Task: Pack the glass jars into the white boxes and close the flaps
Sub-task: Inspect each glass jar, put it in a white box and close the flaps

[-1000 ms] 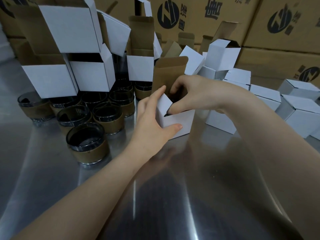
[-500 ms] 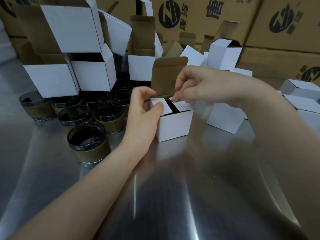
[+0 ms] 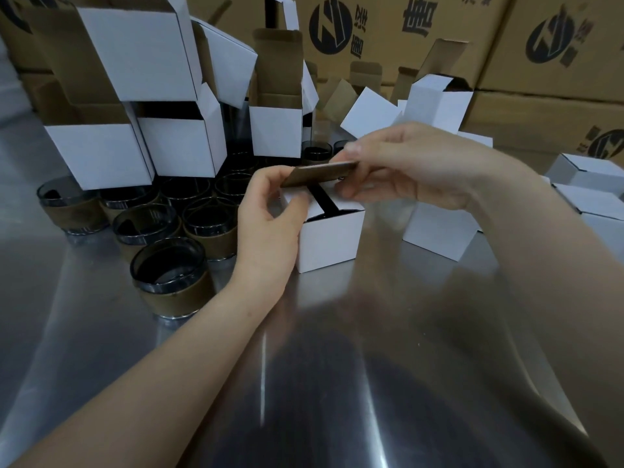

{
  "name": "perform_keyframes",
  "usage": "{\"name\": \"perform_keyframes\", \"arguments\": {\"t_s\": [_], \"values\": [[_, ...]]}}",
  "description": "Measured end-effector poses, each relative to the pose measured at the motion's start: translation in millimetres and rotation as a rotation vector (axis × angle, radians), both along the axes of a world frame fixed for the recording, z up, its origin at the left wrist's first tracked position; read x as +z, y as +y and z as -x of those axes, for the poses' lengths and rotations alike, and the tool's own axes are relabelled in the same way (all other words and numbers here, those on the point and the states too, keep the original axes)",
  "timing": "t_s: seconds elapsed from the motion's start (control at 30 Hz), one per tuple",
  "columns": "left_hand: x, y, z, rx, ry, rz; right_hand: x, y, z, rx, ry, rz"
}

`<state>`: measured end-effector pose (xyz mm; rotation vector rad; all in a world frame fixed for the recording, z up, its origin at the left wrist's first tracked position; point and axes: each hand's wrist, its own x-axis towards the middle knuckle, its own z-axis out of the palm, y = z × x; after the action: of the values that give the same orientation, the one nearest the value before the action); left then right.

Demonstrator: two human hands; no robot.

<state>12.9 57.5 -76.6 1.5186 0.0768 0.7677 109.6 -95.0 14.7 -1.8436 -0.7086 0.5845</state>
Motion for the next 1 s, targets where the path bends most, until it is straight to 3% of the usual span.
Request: {"name": "perform_keyframes", "arguments": {"t_s": [0.13,0.33,0.5,0.73,1.0], "values": [[-1.0,-4.4,3.7,0.059,-0.039,-0.087,1.2,-3.3,0.3,0.067,-0.13,0.052],[-2.3,-6.8,8.8,-0.032,-0.021,-0.174,1.3,-2.7,1.6,0.074,-0.394,0.221],[-0.6,-7.3,11.9,-0.098,-0.002,-0.208,-5.3,-0.4,0.4,0.112,-0.484,0.292],[-1.9,-4.5,9.4,-0.053,-0.018,-0.277,-8.9,-1.8,-1.0,0.061,-0.6,0.186],[-2.7,-3.7,6.7,-0.038,-0.046,-0.322,-12.1,-0.7,-1.5,0.067,-0.684,0.2]]}}
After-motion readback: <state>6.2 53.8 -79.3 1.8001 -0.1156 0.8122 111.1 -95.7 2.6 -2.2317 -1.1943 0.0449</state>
